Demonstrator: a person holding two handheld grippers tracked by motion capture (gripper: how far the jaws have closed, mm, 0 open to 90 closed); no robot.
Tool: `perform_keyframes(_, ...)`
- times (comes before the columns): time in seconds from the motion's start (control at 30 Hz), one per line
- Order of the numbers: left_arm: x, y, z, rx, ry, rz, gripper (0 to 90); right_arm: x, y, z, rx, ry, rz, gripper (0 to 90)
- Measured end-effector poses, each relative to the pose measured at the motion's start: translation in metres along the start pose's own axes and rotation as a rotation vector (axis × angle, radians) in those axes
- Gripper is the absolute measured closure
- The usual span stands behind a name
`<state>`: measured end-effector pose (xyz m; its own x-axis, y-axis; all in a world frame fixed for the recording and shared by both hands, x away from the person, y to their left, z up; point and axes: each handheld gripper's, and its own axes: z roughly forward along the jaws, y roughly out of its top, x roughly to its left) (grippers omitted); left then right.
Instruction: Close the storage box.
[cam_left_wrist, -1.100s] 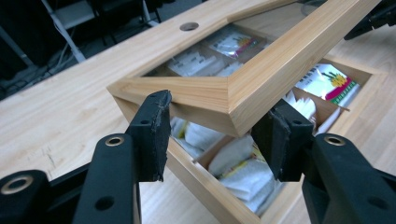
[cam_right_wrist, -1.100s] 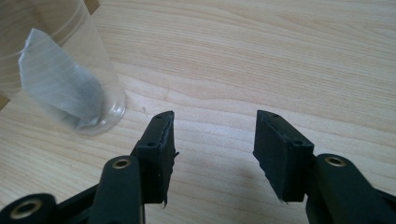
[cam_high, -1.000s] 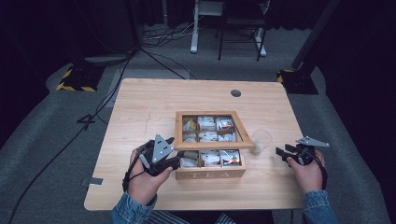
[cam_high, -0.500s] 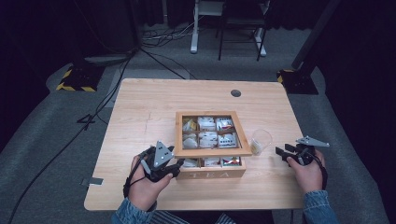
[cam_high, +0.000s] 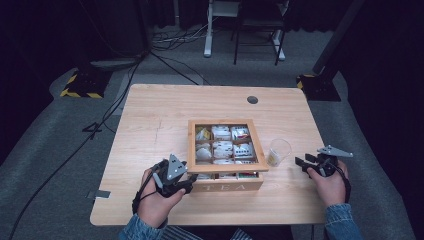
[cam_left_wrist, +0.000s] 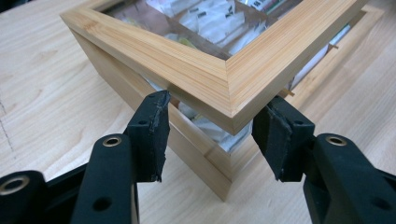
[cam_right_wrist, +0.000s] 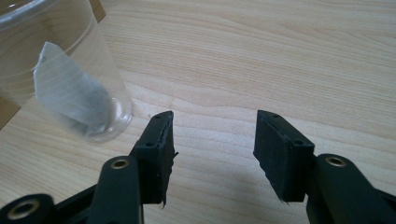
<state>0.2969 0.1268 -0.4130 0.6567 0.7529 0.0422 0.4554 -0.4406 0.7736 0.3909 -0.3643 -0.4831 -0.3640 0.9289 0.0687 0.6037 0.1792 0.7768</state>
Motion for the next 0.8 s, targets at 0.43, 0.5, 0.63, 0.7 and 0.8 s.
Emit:
perform_keyframes(0.43,-0.002,-0.009,0.009,0.064,-0.038,-0.015,47.4,0.002,0.004,0.003,-0.007,0.014,-0.001,48.6)
perform_keyframes(0.5,-0.002,-0.009,0.009,0.073,-0.044,-0.013,47.4,0.002,0.004,0.004,-0.007,0.016,-0.004,48.6)
perform_keyframes(0.63,-0.002,-0.011,0.011,0.087,-0.045,-0.014,47.3,0.003,0.005,0.006,-0.006,0.018,-0.006,48.6)
perform_keyframes(0.7,-0.002,-0.011,0.012,0.102,-0.051,-0.01,47.3,0.003,0.005,0.006,-0.005,0.019,-0.007,48.6)
perform_keyframes(0.8,-0.002,-0.012,0.013,0.109,-0.056,-0.008,47.3,0.003,0.005,0.006,-0.006,0.019,-0.007,48.6)
